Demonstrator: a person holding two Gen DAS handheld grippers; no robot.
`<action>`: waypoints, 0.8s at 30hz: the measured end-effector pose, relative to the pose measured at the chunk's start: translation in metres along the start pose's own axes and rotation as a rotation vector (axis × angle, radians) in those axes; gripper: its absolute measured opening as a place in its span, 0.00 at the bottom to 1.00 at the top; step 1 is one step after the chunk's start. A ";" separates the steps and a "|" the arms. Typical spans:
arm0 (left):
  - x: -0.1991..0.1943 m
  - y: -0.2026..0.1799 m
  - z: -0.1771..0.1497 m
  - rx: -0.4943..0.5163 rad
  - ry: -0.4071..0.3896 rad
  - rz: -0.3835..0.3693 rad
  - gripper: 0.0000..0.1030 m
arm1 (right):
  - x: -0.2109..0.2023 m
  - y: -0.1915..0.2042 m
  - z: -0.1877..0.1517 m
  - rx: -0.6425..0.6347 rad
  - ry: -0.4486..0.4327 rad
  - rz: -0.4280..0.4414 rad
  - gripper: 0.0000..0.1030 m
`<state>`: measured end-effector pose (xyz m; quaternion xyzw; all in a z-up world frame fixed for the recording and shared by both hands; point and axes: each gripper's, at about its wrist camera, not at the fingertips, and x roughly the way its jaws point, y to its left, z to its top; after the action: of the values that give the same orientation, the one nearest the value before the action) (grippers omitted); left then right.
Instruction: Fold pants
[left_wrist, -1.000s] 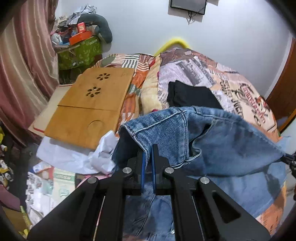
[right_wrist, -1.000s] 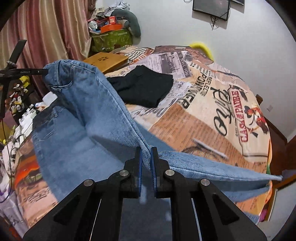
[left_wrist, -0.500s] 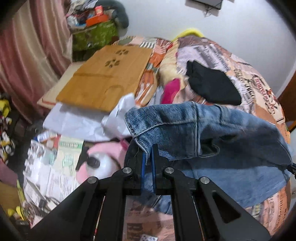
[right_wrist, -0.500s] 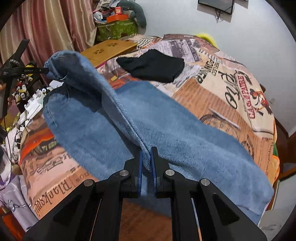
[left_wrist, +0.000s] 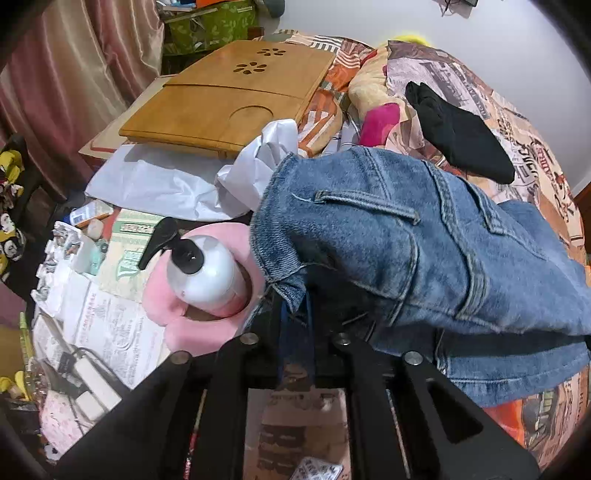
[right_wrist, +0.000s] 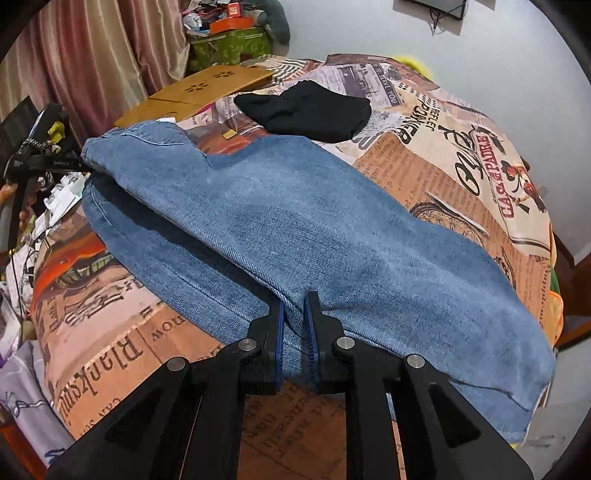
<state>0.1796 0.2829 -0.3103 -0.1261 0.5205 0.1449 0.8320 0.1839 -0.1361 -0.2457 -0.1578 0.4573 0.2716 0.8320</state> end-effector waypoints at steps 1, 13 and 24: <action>-0.004 0.001 -0.001 0.006 -0.001 0.018 0.11 | -0.001 0.000 0.000 0.004 0.003 0.001 0.15; -0.075 -0.029 0.024 0.038 -0.128 -0.011 0.26 | -0.047 -0.037 -0.020 0.147 -0.055 0.007 0.37; -0.074 -0.165 0.040 0.238 -0.144 -0.125 0.57 | -0.091 -0.153 -0.072 0.486 -0.100 -0.161 0.40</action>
<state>0.2437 0.1360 -0.2167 -0.0479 0.4641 0.0389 0.8836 0.1871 -0.3242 -0.2049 0.0244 0.4533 0.0939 0.8861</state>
